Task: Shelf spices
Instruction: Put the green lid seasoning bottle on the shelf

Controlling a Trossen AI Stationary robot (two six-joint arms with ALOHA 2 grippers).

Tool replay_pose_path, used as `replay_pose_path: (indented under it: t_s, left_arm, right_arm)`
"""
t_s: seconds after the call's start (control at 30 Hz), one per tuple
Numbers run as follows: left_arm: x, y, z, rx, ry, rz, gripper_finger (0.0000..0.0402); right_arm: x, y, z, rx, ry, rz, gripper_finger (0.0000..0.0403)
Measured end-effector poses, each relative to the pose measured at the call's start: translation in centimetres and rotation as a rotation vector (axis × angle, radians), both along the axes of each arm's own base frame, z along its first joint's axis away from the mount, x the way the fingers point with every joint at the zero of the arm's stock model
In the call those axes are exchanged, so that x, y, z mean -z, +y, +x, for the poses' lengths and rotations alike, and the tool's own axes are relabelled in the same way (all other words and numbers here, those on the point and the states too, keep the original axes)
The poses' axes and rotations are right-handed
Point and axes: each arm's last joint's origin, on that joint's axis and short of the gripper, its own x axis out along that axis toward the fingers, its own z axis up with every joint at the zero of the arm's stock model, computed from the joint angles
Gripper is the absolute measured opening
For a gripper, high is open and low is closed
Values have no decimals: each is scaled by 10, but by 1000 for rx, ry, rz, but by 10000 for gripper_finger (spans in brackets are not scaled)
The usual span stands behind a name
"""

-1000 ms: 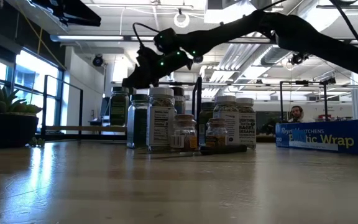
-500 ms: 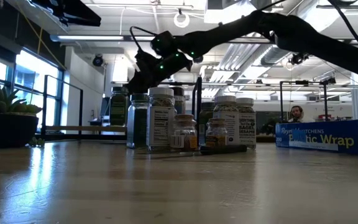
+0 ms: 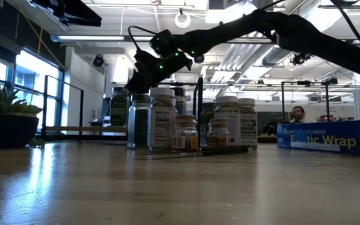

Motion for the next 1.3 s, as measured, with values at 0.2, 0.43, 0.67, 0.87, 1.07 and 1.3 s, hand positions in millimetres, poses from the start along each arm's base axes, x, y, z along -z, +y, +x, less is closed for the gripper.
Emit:
replay_pose_path:
  t_s: [0.2, 0.43, 0.67, 0.87, 1.07, 1.3]
  left_arm:
    - [0, 0, 0, 0, 3, -1, 140]
    - [1, 0, 0, 0, 6, -2, 140]
    - [1, 0, 0, 0, 6, -4, 140]
    - [1, 0, 0, -5, -5, -20, 140]
    - [0, 0, 0, -5, -11, -18, 140]
    - [0, 0, 0, -4, -11, -17, 140]
  right_arm:
    - [0, 4, 2, -3, 2, -13, 256]
    - [-3, 4, 1, -1, -2, -12, 258]
    - [-44, 8, -6, -9, -101, -74, 259]
    - [-53, 2, -17, 126, -9, -209, 259]
    - [-23, 3, -17, 165, 124, -219, 259]
    - [-23, 6, -16, 168, 119, -207, 259]
